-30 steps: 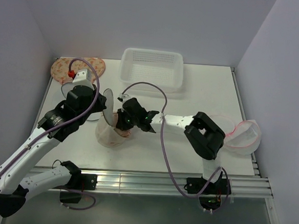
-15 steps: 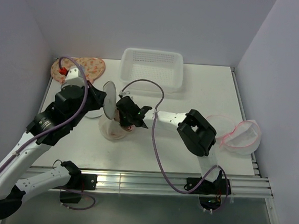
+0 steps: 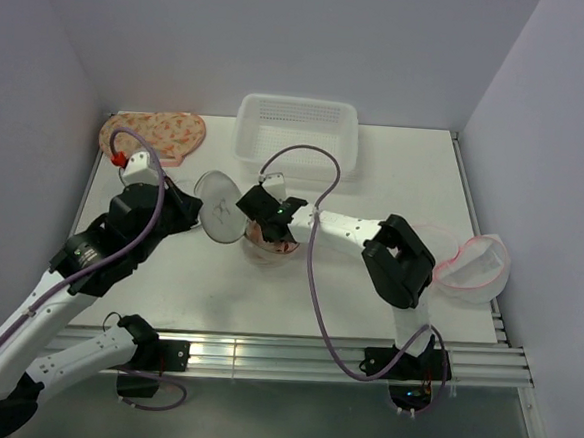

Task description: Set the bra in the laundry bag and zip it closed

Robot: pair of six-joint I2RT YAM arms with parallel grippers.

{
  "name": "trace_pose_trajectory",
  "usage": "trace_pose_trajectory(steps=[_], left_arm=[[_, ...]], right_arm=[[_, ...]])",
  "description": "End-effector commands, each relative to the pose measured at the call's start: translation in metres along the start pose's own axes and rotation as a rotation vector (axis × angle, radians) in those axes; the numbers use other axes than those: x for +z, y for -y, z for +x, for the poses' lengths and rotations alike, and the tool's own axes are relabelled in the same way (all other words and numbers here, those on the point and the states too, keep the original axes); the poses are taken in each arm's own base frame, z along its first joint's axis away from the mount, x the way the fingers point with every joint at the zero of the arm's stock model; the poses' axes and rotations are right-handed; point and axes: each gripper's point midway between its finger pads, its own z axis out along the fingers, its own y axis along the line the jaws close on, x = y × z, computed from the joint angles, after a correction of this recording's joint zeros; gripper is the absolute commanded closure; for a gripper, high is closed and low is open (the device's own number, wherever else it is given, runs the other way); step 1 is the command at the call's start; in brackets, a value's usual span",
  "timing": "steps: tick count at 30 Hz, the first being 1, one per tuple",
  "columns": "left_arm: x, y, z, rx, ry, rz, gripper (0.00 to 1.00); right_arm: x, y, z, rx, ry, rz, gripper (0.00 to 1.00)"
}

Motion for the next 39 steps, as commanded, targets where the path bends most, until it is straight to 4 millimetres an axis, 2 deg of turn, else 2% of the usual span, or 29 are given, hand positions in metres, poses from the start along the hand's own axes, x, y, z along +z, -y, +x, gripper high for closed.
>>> trace_pose_trajectory(steps=[1,3,4,6,7,8,10,11,13,15,16,17,18,19,20,21,22,24,26,27,29,39], left_arm=[[0.013,0.001,0.016,-0.055,-0.009,0.024,1.00],[0.020,0.000,0.024,-0.056,-0.021,0.023,1.00],[0.024,-0.004,0.030,-0.050,-0.033,0.011,1.00],[0.028,-0.006,0.036,-0.044,-0.042,0.000,1.00],[0.030,-0.010,0.037,-0.037,-0.038,-0.016,1.00],[0.031,-0.011,0.038,-0.033,-0.039,-0.023,1.00],[0.032,-0.014,0.038,-0.024,-0.038,-0.037,1.00],[0.033,-0.015,0.037,-0.022,-0.034,-0.045,1.00],[0.032,-0.016,0.036,-0.019,-0.033,-0.052,1.00],[0.033,-0.017,0.036,-0.016,-0.032,-0.059,1.00],[0.032,-0.018,0.037,-0.014,-0.034,-0.061,1.00],[0.033,-0.019,0.037,-0.014,-0.035,-0.062,1.00],[0.033,-0.019,0.037,-0.014,-0.035,-0.062,1.00],[0.033,-0.019,0.038,-0.012,-0.037,-0.064,1.00],[0.033,-0.019,0.038,-0.012,-0.038,-0.065,1.00],[0.033,-0.019,0.038,-0.011,-0.038,-0.063,1.00],[0.034,-0.019,0.039,-0.010,-0.039,-0.064,1.00],[0.035,-0.017,0.039,-0.010,-0.040,-0.059,1.00],[0.035,-0.017,0.038,-0.010,-0.039,-0.057,1.00],[0.035,-0.016,0.038,-0.010,-0.038,-0.056,1.00],[0.035,-0.015,0.037,-0.010,-0.038,-0.056,1.00],[0.033,-0.017,0.037,-0.004,-0.038,-0.058,1.00]], right_arm=[[-0.027,0.003,-0.016,0.010,0.017,-0.070,0.89],[-0.032,-0.002,-0.022,0.020,0.031,-0.100,0.79],[-0.035,-0.005,-0.022,0.022,0.031,-0.118,0.69],[-0.047,-0.007,-0.032,0.049,0.062,-0.154,0.62],[-0.050,-0.006,-0.031,0.053,0.062,-0.167,0.54],[-0.062,-0.004,-0.039,0.075,0.089,-0.185,0.51],[-0.069,0.004,-0.042,0.102,0.108,-0.180,0.42],[-0.080,0.010,-0.050,0.127,0.135,-0.187,0.39],[-0.081,0.028,-0.051,0.170,0.149,-0.155,0.34],[-0.089,0.044,-0.059,0.236,0.180,-0.162,0.32],[-0.082,0.053,-0.048,0.250,0.161,-0.150,0.32],[-0.083,0.070,-0.055,0.301,0.178,-0.148,0.32],[-0.081,0.072,-0.056,0.338,0.179,-0.180,0.32],[-0.071,0.080,-0.041,0.351,0.150,-0.172,0.34],[-0.071,0.093,-0.044,0.391,0.161,-0.176,0.36],[-0.068,0.095,-0.045,0.418,0.170,-0.194,0.43],[-0.061,0.096,-0.032,0.423,0.138,-0.203,0.46],[-0.051,0.099,-0.024,0.447,0.124,-0.219,0.47],[-0.044,0.091,-0.017,0.454,0.095,-0.258,0.47],[-0.040,0.089,-0.019,0.472,0.101,-0.279,0.47],[-0.030,0.082,-0.009,0.475,0.065,-0.304,0.47],[-0.006,0.064,0.002,0.510,0.025,-0.359,0.48]])
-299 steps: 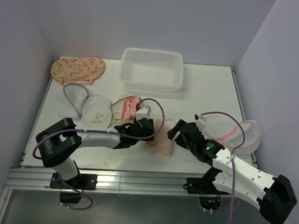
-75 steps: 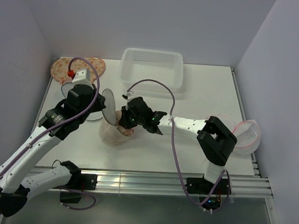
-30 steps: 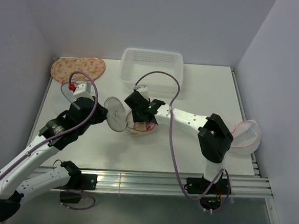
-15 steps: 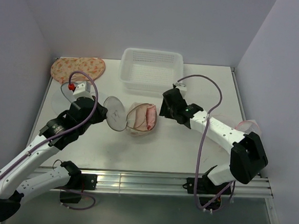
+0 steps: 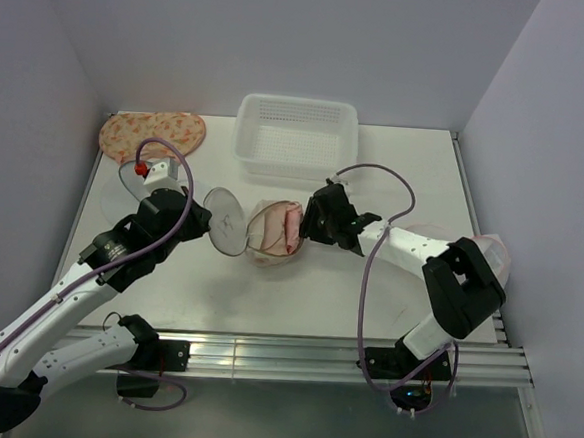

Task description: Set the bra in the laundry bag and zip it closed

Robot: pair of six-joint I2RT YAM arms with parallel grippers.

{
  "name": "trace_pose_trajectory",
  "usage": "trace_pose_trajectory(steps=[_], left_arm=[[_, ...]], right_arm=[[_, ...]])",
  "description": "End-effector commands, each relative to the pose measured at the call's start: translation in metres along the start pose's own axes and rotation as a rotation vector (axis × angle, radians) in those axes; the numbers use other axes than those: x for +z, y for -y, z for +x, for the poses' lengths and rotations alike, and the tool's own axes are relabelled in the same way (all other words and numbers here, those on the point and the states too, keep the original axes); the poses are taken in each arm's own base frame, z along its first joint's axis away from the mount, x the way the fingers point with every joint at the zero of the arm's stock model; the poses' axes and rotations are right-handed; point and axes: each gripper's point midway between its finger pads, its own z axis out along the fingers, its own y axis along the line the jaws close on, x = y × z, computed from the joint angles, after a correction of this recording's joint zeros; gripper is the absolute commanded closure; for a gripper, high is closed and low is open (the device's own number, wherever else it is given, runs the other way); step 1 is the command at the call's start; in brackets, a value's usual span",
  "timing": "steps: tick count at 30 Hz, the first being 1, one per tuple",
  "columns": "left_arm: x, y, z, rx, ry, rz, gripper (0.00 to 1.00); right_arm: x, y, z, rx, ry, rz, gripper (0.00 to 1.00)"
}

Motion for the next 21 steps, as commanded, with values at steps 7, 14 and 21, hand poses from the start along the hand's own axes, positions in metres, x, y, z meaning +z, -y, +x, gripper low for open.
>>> trace_pose_trajectory(steps=[7,14,21], left_arm=[[-0.003,0.009,-0.014,-0.011,0.045,0.029,1.00],[-0.010,0.012,-0.028,0.007,0.076,0.023,1.00],[-0.025,0.019,-0.055,0.053,0.126,0.019,1.00]], right_arm=[[0.018,-0.009,0.003,0.057,0.003,-0.065,0.64],[-0.021,-0.019,-0.033,0.036,0.124,-0.074,1.00],[-0.093,-0.050,-0.071,-0.051,0.211,-0.107,1.00]])
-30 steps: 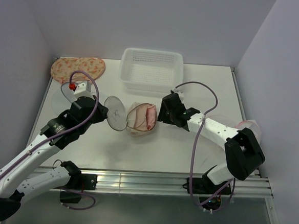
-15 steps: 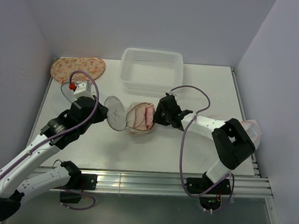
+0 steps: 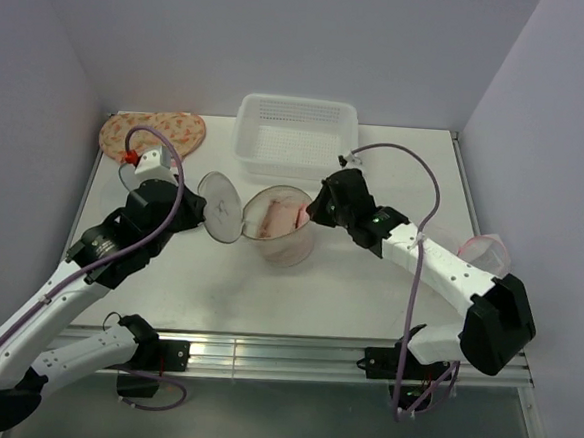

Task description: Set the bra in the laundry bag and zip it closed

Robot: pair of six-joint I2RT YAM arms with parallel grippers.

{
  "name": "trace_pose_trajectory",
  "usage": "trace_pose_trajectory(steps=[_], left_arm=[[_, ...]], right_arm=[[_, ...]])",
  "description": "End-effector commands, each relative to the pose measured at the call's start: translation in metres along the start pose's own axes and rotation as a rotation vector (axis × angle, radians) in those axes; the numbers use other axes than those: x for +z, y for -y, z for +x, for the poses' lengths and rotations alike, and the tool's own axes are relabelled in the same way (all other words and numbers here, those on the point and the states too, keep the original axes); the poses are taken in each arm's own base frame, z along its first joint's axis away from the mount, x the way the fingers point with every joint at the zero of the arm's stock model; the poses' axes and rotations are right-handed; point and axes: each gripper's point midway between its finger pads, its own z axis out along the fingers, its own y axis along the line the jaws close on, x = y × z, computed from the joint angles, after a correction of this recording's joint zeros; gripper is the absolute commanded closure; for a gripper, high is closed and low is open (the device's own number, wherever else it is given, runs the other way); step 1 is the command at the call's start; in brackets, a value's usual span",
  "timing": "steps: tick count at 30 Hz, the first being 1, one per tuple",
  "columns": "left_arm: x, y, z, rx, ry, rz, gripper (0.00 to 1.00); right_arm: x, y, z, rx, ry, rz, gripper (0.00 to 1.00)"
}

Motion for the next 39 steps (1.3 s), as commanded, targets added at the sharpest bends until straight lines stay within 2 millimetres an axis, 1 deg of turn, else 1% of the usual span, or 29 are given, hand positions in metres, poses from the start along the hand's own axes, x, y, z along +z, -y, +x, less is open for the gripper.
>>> trace_pose_trajectory(steps=[1,2,3,5,6,7,8,10,12,13,14,15,16,17,18,19,20,21,22,23,25,27,28,31,33,34,37,38,39], left_arm=[[-0.013,0.010,-0.032,0.031,0.073,0.014,1.00],[-0.014,0.012,-0.034,0.036,0.073,0.018,1.00],[-0.019,0.017,-0.044,0.035,0.090,0.032,1.00],[-0.024,0.022,-0.049,0.046,0.085,0.043,1.00],[-0.030,0.029,-0.058,0.045,0.097,0.062,1.00],[-0.032,0.030,-0.058,0.059,0.083,0.063,1.00],[-0.031,0.037,-0.062,0.069,0.074,0.065,1.00],[-0.029,0.042,-0.056,0.097,0.041,0.050,1.00],[-0.023,0.049,-0.046,0.141,0.011,0.020,1.00],[-0.014,0.053,-0.037,0.169,-0.014,-0.004,1.00],[-0.014,0.057,-0.035,0.186,-0.024,-0.015,1.00],[-0.013,0.064,-0.025,0.220,-0.043,-0.017,1.00],[-0.001,0.065,-0.016,0.266,-0.054,-0.070,1.00],[-0.001,0.067,-0.013,0.289,-0.064,-0.095,1.00],[0.000,0.072,-0.003,0.327,-0.078,-0.102,1.00],[0.012,0.071,0.007,0.376,-0.083,-0.157,0.98],[0.013,0.076,0.009,0.383,-0.081,-0.167,0.97],[0.014,0.077,0.018,0.421,-0.096,-0.179,0.96],[0.022,0.077,0.026,0.455,-0.101,-0.209,0.93],[0.021,0.083,0.030,0.466,-0.100,-0.205,0.92],[0.022,0.084,0.035,0.504,-0.101,-0.232,0.89],[0.024,0.093,0.039,0.529,-0.086,-0.247,0.84],[0.024,0.095,0.039,0.537,-0.084,-0.249,0.82],[0.026,0.110,0.045,0.555,-0.082,-0.221,0.70],[0.025,0.119,0.048,0.563,-0.089,-0.192,0.67],[0.027,0.121,0.051,0.567,-0.097,-0.184,0.63],[0.030,0.133,0.058,0.556,-0.117,-0.134,0.57],[0.032,0.138,0.060,0.547,-0.116,-0.110,0.56],[0.033,0.142,0.064,0.543,-0.128,-0.091,0.56]], right_arm=[[-0.031,-0.026,-0.030,-0.077,0.073,-0.015,1.00],[-0.033,-0.030,-0.030,-0.094,0.066,-0.018,1.00],[-0.036,-0.037,-0.031,-0.106,0.063,-0.033,1.00],[-0.036,-0.047,-0.025,-0.130,0.046,-0.047,1.00],[-0.032,-0.048,-0.020,-0.139,0.030,-0.042,1.00],[-0.030,-0.049,-0.017,-0.146,0.023,-0.040,1.00],[-0.029,-0.051,-0.014,-0.154,0.015,-0.042,1.00],[-0.021,-0.049,-0.006,-0.161,-0.008,-0.032,1.00],[-0.016,-0.046,0.001,-0.163,-0.024,-0.028,1.00],[-0.014,-0.046,0.004,-0.164,-0.034,-0.032,1.00],[-0.012,-0.045,0.008,-0.166,-0.039,-0.038,1.00],[-0.010,-0.044,0.011,-0.166,-0.050,-0.038,1.00],[-0.008,-0.043,0.014,-0.163,-0.055,-0.038,1.00],[-0.007,-0.041,0.016,-0.163,-0.060,-0.031,1.00],[-0.007,-0.040,0.017,-0.166,-0.060,-0.031,1.00],[-0.006,-0.039,0.019,-0.168,-0.063,-0.030,1.00],[-0.006,-0.037,0.019,-0.168,-0.063,-0.026,1.00],[-0.006,-0.037,0.019,-0.169,-0.063,-0.028,1.00],[-0.006,-0.037,0.021,-0.170,-0.066,-0.030,1.00],[-0.006,-0.036,0.021,-0.169,-0.068,-0.029,1.00],[-0.008,-0.036,0.021,-0.168,-0.064,-0.032,1.00],[-0.010,-0.035,0.019,-0.165,-0.056,-0.027,0.99],[-0.011,-0.035,0.018,-0.165,-0.053,-0.026,0.98],[-0.016,-0.032,0.014,-0.158,-0.036,-0.014,0.90],[-0.023,-0.031,0.011,-0.154,-0.024,-0.012,0.83],[-0.026,-0.029,0.009,-0.151,-0.014,-0.003,0.78],[-0.039,-0.024,0.002,-0.140,0.024,0.007,0.70],[-0.043,-0.020,0.002,-0.139,0.024,0.019,0.69],[-0.051,-0.020,-0.004,-0.130,0.048,0.012,0.69]])
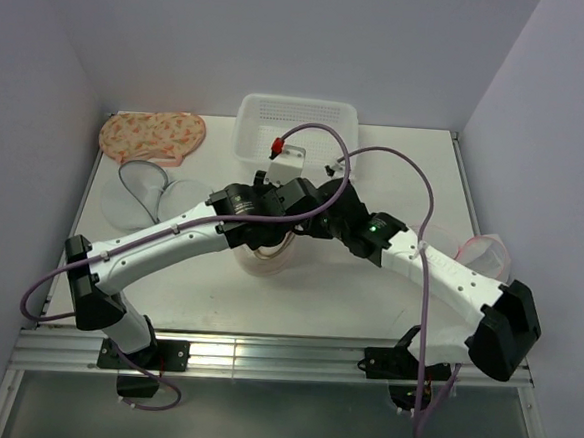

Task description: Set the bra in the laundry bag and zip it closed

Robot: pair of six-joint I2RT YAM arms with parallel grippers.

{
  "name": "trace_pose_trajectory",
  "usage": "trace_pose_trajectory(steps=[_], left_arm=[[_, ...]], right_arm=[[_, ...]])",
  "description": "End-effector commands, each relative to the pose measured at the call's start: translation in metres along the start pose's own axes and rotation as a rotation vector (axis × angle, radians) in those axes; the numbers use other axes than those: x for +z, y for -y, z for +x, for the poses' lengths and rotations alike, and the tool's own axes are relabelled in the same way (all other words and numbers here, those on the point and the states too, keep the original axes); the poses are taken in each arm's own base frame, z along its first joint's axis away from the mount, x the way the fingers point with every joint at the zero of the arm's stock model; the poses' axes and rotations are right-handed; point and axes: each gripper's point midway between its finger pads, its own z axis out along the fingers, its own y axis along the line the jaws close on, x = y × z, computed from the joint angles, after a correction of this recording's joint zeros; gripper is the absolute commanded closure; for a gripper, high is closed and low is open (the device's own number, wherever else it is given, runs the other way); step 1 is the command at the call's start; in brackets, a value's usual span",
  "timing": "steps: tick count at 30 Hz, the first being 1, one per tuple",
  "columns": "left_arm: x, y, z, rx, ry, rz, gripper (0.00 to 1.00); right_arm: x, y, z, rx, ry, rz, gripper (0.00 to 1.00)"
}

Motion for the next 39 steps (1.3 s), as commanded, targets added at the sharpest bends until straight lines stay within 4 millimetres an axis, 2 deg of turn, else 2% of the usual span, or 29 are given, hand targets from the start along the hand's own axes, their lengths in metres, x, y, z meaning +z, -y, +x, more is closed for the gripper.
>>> trace_pose_trajectory(steps=[1,4,7,9,10,13,17,20,28,31,32,33,36,37,39], left_arm=[[-0.002,0.020,-0.012,-0.024,0.028,0.082,0.54],[0.000,0.025,-0.012,-0.028,0.034,0.095,0.51],[0.010,0.012,-0.007,-0.034,0.018,0.054,0.48],[0.023,0.000,-0.006,-0.072,0.004,0.041,0.48],[0.027,-0.008,0.005,-0.067,-0.022,0.056,0.49],[0.042,-0.032,0.009,-0.129,-0.032,0.055,0.48],[0.060,-0.054,0.014,-0.180,-0.062,0.066,0.48],[0.070,-0.062,0.017,-0.201,-0.070,0.074,0.48],[0.088,-0.066,0.027,-0.239,-0.108,0.140,0.49],[0.093,-0.066,0.029,-0.249,-0.109,0.158,0.50],[0.094,-0.067,0.029,-0.253,-0.108,0.159,0.50],[0.096,-0.068,0.028,-0.260,-0.102,0.159,0.51],[0.100,-0.072,0.037,-0.272,-0.119,0.160,0.54],[0.103,-0.073,0.044,-0.280,-0.129,0.157,0.57],[0.104,-0.077,0.050,-0.301,-0.140,0.156,0.63]], right_arm=[[-0.026,0.010,-0.015,0.021,0.083,0.024,0.69],[-0.040,0.022,-0.019,0.038,0.118,0.058,0.68],[-0.053,0.027,-0.020,0.056,0.143,0.057,0.68],[-0.064,0.019,-0.023,0.067,0.155,0.000,0.68],[-0.066,0.016,-0.024,0.071,0.155,-0.020,0.66],[-0.070,-0.001,-0.024,0.072,0.151,-0.091,0.61],[-0.065,-0.021,-0.018,0.063,0.135,-0.124,0.53],[-0.062,-0.037,-0.014,0.070,0.135,-0.162,0.46],[-0.045,-0.054,-0.007,0.096,0.122,-0.178,0.42],[-0.028,-0.055,0.001,0.103,0.098,-0.162,0.42],[-0.025,-0.056,0.003,0.107,0.095,-0.164,0.42],[-0.022,-0.056,0.004,0.112,0.095,-0.159,0.50],[-0.011,-0.053,0.007,0.109,0.089,-0.133,0.62],[-0.009,-0.053,0.007,0.110,0.083,-0.133,0.72],[-0.006,-0.054,0.007,0.119,0.073,-0.167,0.85]])
